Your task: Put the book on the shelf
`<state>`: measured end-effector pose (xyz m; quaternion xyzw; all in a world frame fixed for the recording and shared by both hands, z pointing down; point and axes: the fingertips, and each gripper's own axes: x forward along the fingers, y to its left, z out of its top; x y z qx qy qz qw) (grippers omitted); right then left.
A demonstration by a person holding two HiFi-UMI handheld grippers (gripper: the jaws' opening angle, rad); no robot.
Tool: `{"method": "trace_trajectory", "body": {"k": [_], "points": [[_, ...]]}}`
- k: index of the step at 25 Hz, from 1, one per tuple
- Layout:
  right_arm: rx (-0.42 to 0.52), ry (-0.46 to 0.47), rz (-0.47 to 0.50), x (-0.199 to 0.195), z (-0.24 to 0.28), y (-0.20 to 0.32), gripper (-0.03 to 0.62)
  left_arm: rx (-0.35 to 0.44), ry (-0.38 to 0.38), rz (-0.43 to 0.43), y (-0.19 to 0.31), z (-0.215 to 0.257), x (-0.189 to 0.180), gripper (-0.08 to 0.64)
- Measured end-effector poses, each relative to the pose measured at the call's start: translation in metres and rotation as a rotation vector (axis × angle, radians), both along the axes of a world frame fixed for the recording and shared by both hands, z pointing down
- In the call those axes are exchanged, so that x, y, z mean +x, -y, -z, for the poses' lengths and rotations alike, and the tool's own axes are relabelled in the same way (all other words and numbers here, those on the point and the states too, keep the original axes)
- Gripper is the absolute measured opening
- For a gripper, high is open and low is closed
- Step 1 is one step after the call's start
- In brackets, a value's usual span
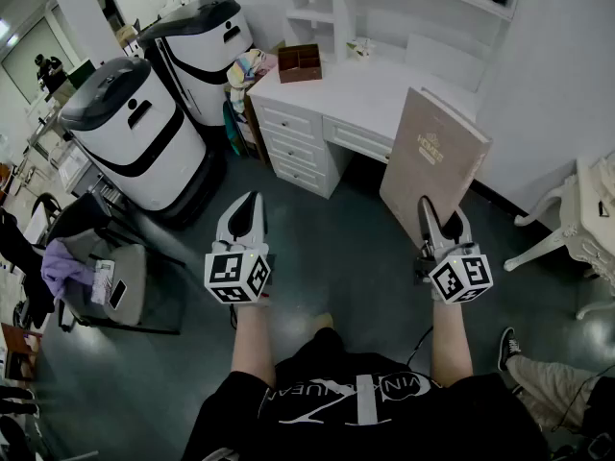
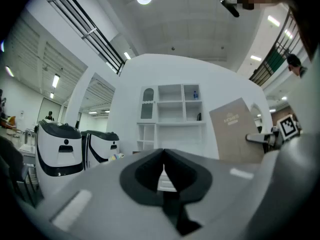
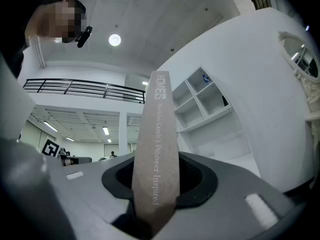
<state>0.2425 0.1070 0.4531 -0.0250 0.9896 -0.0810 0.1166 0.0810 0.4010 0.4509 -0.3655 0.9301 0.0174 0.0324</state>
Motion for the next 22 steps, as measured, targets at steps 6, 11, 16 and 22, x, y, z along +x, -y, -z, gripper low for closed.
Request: {"method": "trace_trajectory", "body": {"k": [6, 11, 16, 22], "points": [[0.004, -0.019, -0.015, -0.025, -0.007, 0.002, 0.175, 0.005, -0.017, -0.010, -0.001, -0.011, -0.028, 0.000], [0.013, -0.047, -0.038, -0.070, -0.012, -0.001, 0.175, 0.025, -0.054, -0.017, -0.008, -0.021, -0.081, 0.000], [0.028, -0.049, -0.083, -0.098, -0.002, 0.009, 0.175, 0.043, -0.047, -0.057, 0.011, -0.007, -0.121, 0.000], [-0.002, 0.008, -0.165, -0.106, 0.015, 0.022, 0.175, 0.070, 0.002, -0.144, 0.037, 0.020, -0.152, 0.000]]}}
